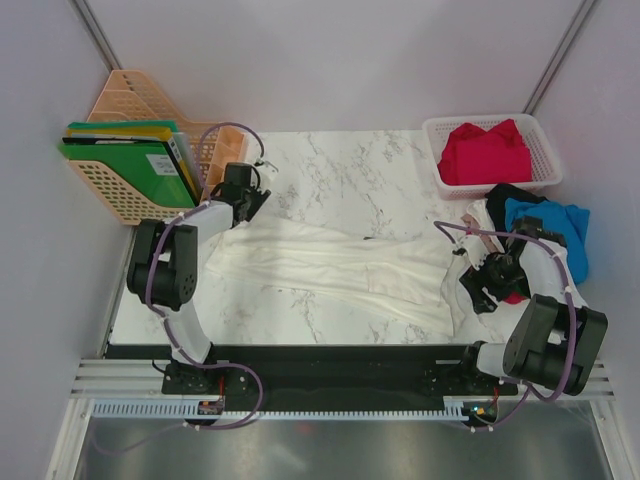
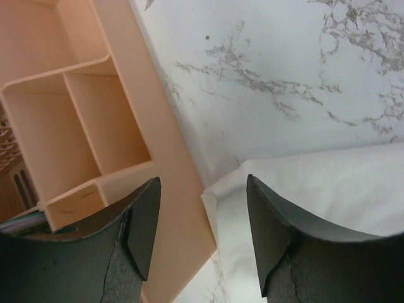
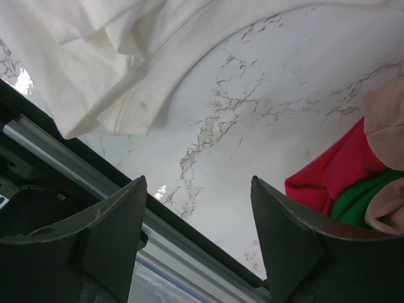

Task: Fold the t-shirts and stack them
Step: Rotate the tshirt 90 degrees

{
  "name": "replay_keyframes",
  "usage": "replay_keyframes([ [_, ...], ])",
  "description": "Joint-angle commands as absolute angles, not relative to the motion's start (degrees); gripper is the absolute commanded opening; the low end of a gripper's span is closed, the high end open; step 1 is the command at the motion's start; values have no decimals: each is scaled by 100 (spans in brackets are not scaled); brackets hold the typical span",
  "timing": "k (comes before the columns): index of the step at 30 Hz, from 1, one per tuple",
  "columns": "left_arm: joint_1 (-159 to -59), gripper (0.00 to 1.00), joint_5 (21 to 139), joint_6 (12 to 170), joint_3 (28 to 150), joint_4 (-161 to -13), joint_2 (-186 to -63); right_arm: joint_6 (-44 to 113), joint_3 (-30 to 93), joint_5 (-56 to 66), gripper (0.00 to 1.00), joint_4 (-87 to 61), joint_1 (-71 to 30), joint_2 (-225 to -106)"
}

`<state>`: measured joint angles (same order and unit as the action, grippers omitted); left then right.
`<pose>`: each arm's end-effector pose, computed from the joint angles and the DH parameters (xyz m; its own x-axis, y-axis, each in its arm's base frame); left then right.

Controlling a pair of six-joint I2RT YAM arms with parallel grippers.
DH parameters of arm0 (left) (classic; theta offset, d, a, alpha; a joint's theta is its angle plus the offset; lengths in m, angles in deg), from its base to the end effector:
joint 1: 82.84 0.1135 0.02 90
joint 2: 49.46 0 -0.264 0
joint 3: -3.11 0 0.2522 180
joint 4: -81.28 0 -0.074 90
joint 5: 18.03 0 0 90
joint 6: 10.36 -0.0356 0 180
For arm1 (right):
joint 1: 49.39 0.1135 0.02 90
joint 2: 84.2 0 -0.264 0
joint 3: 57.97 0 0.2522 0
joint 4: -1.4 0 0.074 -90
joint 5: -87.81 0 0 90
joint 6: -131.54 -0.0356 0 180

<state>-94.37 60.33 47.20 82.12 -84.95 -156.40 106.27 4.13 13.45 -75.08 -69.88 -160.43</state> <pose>0.3944 -0.0731 0.1755 -0.5243 0.6432 -0.5581 0.3903 0.7640 0.5138 0.1912 -0.0612 0.2001 -0.7071 -0.6654 -0.2392 -0.7020 0.7012 0.1247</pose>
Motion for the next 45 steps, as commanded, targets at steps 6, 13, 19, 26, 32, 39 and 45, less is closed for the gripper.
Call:
replay_keyframes([
  [6, -9787, 74, 7386, 5055, 7910, -7038, -13449, 10640, 844, 2154, 98, -7748, -7022, -15619],
  [13, -9893, 100, 8374, 4986, 7005, -6142, -12725, 9570, 1081, 2550, 98, -7117, -6733, -15566],
  [19, -9954, 100, 8032, 4906, 6828, -6167, -13373, 8357, 1037, 2559, 98, -6133, -5899, -16224],
  [26, -9954, 100, 7777, 4599, 6881, -6483, -13928, 7827, 1265, 2637, 98, -5516, -5264, -16822],
  [32, -9954, 100, 7715, 4563, 7021, -6650, -14254, 7749, 1345, 2471, 98, -5411, -4974, -17157],
  [39, -9946, 100, 7636, 4581, 7004, -6712, -14605, 7818, 853, 1733, 98, -5252, -4350, -17429],
  [45, -9954, 100, 7531, 4467, 6680, -6668, -14641, 8029, 352, 1260, 98, -5288, -4332, -17359],
])
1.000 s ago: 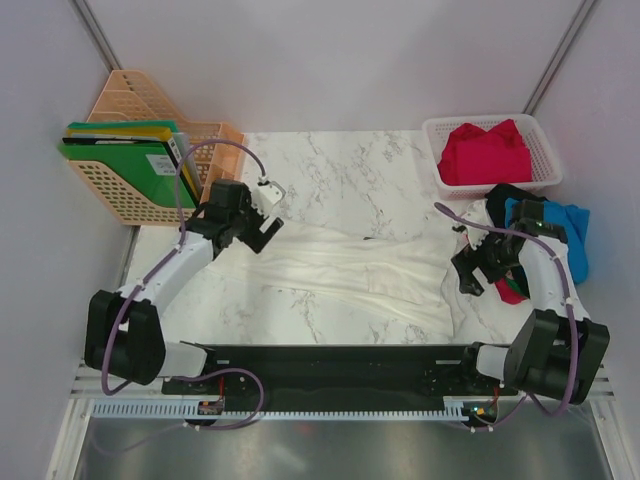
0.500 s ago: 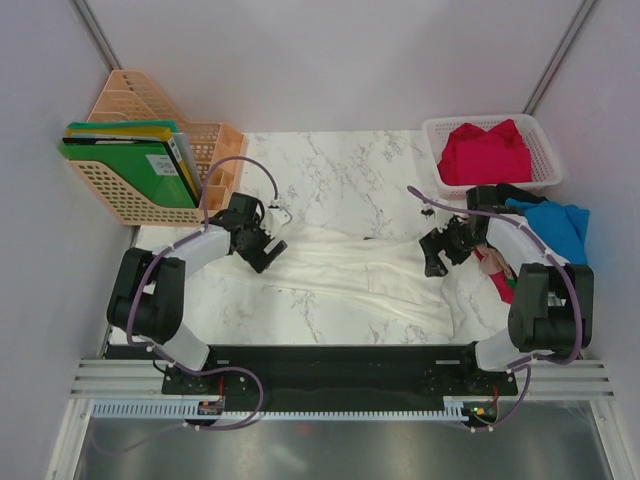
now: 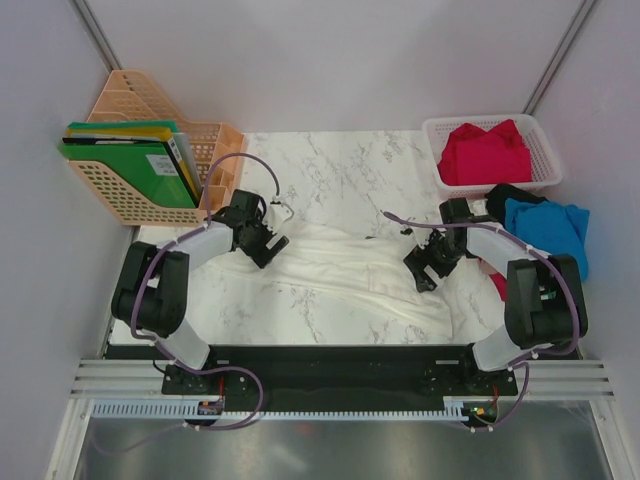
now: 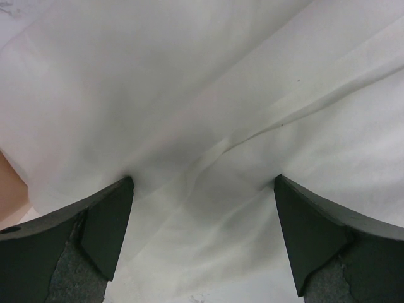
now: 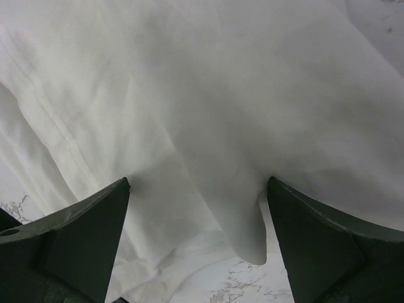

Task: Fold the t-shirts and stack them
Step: Rotate the tshirt 90 degrees

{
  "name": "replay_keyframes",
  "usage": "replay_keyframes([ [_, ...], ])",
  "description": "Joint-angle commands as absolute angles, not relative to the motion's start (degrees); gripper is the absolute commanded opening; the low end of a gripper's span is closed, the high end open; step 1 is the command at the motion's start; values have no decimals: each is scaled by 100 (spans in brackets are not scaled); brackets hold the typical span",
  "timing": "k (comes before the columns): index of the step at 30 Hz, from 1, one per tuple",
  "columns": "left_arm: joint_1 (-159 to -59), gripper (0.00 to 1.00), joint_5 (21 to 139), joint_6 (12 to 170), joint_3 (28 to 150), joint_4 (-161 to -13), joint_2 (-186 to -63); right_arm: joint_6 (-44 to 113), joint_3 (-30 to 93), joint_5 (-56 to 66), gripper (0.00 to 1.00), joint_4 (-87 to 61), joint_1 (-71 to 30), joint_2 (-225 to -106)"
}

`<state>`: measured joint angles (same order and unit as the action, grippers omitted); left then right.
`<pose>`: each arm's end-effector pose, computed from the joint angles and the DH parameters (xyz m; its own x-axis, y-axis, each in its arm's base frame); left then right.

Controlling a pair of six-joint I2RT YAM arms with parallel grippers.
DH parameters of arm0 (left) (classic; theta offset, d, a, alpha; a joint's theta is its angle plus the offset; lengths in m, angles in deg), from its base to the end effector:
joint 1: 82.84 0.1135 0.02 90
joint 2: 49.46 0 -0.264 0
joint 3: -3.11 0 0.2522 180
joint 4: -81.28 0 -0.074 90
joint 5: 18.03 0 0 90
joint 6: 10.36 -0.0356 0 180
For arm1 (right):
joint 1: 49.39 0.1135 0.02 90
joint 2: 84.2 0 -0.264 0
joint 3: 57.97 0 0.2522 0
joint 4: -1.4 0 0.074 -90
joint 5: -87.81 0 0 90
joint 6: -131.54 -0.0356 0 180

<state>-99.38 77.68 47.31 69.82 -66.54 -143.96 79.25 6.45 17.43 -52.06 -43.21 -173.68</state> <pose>0.3044 -0.0941 0.1644 -0.5243 0.7108 -0.4689 0.7235 0.6622 0.1949 0.2646 0.0407 0.1653 -0.6681 -0.6519 -0.3587 -0.7287 0.6706 0.1386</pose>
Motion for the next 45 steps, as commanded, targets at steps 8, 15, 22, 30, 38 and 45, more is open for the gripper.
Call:
replay_keyframes([
  [8, -9946, 100, 7697, 4422, 6346, -6448, -14544, 8214, 325, 406, 98, -5218, -4332, -17183],
  [15, -9946, 100, 7601, 4300, 5888, -6457, -14386, 7916, 958, 730, 98, -5244, -4332, -17710],
  [22, -9954, 100, 7680, 4098, 5607, -6413, -14193, 7915, 1098, 801, 98, -5139, -4288, -17947],
  [30, -10016, 100, 8049, 3764, 5361, -6079, -13824, 7722, 2310, 994, 98, -5077, -4245, -19054],
  [38, -10244, 100, 8181, 3737, 4877, -6096, -13393, 7538, 3128, 880, 98, -4989, -3990, -19828],
  [45, -10604, 100, 8207, 3711, 4781, -6044, -13033, 7362, 4339, 766, 98, -5120, -3682, -20548],
])
